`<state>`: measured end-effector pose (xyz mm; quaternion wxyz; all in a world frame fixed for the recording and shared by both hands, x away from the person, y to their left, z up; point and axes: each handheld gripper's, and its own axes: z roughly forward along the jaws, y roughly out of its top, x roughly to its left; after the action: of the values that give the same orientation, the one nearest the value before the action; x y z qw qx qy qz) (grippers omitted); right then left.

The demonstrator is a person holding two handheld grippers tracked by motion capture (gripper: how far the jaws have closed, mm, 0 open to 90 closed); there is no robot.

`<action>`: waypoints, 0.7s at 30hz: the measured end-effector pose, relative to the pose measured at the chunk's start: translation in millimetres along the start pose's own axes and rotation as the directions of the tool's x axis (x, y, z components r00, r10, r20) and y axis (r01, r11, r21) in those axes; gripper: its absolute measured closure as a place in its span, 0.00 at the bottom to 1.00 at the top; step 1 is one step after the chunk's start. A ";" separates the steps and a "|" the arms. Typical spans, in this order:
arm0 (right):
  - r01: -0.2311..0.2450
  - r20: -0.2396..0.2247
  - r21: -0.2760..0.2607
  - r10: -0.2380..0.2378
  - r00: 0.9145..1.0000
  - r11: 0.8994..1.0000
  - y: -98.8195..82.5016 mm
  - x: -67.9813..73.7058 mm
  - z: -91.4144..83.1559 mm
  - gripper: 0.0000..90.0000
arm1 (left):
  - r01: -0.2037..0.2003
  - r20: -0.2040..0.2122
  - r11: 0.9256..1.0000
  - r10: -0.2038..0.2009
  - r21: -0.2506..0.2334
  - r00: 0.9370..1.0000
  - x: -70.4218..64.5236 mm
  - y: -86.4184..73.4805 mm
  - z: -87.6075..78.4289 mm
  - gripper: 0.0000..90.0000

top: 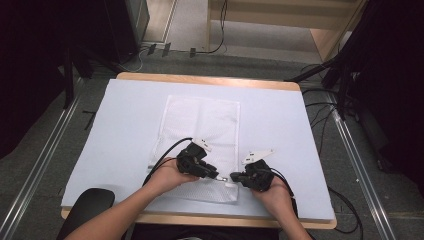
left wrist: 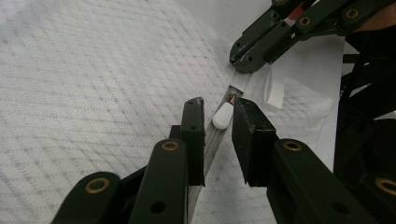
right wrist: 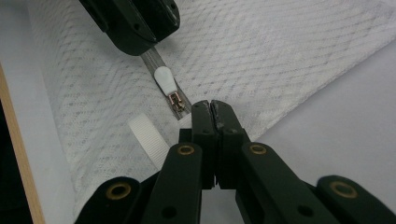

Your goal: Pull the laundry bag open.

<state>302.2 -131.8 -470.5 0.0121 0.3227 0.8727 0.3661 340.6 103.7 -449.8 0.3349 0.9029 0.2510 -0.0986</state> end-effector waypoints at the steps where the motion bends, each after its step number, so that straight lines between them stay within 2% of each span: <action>1: -0.007 -0.003 0.001 0.007 1.000 1.000 -0.3 -0.5 -0.1 1.00 | 0.006 0.002 1.000 -0.006 -0.003 1.000 0.2 0.3 1.5 0.84; 7: -0.004 -0.001 0.000 0.004 1.000 1.000 -0.1 -0.4 -0.1 1.00 | 0.049 0.011 0.999 -0.049 0.021 0.999 0.5 1.6 12.3 0.84; 13: 0.004 0.000 -0.002 -0.004 1.000 1.000 0.0 -0.1 0.1 1.00 | 0.052 0.020 0.999 -0.052 0.009 0.998 -0.5 1.6 15.8 0.84; 17: 0.006 -0.001 0.002 -0.006 1.000 1.000 0.2 0.0 0.1 1.00 | 0.027 0.019 0.999 -0.027 0.034 0.999 -5.1 1.4 17.0 0.85; 21: 0.000 0.000 0.001 0.000 1.000 1.000 0.3 -0.3 0.1 1.00 | 0.023 0.039 0.999 -0.025 0.029 0.999 -7.6 0.6 19.8 0.91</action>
<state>302.6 -131.7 -470.5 0.0119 0.3229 0.8728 0.3658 334.2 87.5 -461.8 0.3256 0.9023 0.2537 -0.1241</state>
